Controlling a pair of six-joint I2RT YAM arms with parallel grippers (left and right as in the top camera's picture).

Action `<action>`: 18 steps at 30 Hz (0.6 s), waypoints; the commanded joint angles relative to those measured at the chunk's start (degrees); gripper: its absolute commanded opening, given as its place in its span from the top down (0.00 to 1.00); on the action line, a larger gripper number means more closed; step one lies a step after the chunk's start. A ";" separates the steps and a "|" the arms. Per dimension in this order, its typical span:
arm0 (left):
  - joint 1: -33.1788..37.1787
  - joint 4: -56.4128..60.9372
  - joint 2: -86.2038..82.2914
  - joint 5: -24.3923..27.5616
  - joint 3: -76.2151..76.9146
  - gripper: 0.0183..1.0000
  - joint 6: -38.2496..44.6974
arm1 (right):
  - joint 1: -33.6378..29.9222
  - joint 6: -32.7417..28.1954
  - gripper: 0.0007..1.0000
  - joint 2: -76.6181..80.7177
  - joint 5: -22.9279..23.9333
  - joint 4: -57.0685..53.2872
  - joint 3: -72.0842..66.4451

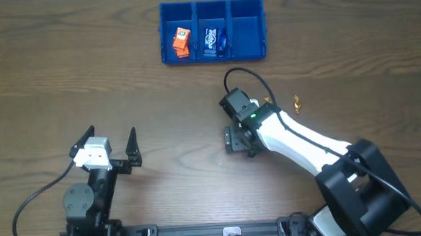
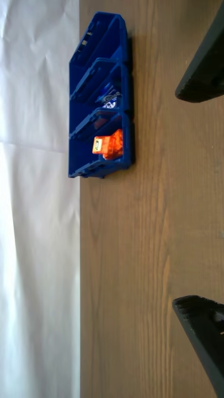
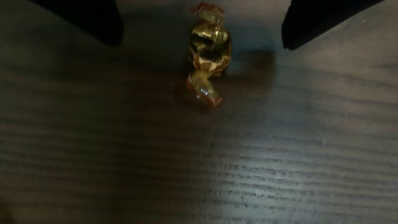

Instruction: Sort Candies Into Trays

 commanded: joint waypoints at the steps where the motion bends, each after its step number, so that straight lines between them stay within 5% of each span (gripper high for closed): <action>1: 0.35 -1.88 -0.35 1.22 -1.11 0.00 0.15 | -0.28 -3.13 0.19 0.68 3.32 1.05 -0.33; 9: 0.35 -1.88 -0.35 1.22 -1.11 0.00 0.15 | -0.13 -3.52 0.31 3.85 3.85 3.50 -0.31; 18: 0.35 -1.88 -0.35 1.22 -1.11 0.00 0.15 | -0.13 -3.54 0.65 3.91 2.54 3.80 -0.22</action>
